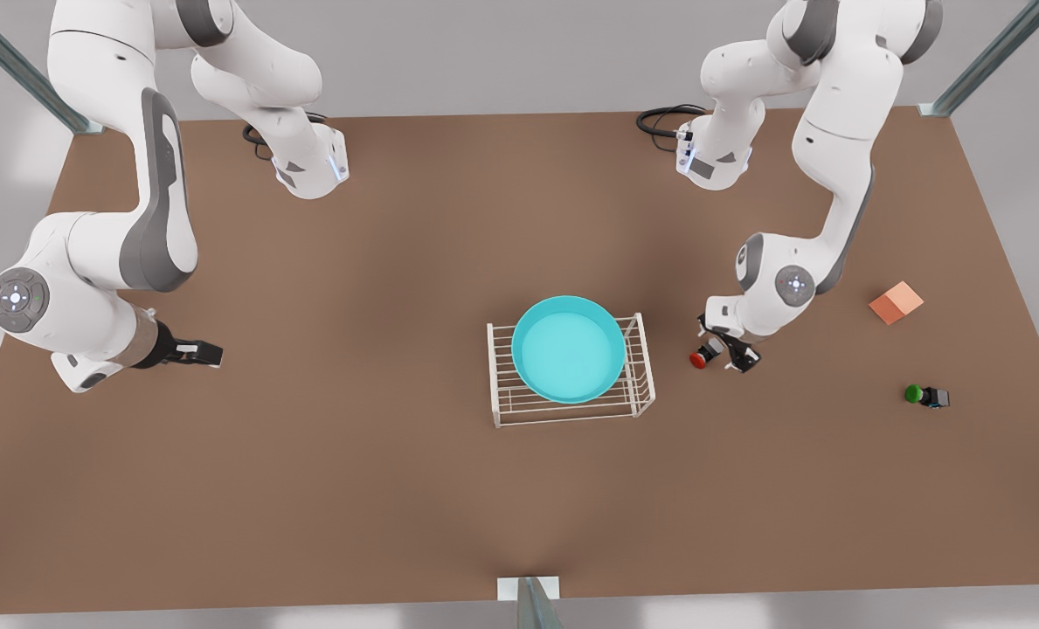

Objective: Place the plate on the shelf with right arm and place the red button switch in the plate with left arm

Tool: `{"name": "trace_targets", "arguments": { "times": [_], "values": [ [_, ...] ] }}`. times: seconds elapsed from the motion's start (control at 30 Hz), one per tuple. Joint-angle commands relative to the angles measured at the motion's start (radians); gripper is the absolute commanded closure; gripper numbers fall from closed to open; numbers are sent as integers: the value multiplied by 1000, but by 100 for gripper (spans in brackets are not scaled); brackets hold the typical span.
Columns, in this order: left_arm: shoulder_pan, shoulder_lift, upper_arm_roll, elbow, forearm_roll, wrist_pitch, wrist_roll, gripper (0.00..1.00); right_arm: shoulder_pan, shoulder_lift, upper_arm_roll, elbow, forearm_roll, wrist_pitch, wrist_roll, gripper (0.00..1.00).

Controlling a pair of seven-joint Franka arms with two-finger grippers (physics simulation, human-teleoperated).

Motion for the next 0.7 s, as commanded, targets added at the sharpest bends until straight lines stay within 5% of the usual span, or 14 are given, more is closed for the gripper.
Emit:
{"name": "trace_targets", "arguments": {
  "times": [0.0,0.43,0.67],
  "values": [
    [0,9,0,0,0,29,-41,0,-1,-1,0,1,1,0,-12,0],
    [6,37,0,3,0,31,-41,4,-1,-1,0,2,1,0,-14,0],
    [11,45,3,10,2,31,-43,48,0,7,2,4,-1,0,-14,0]
  ]
}}
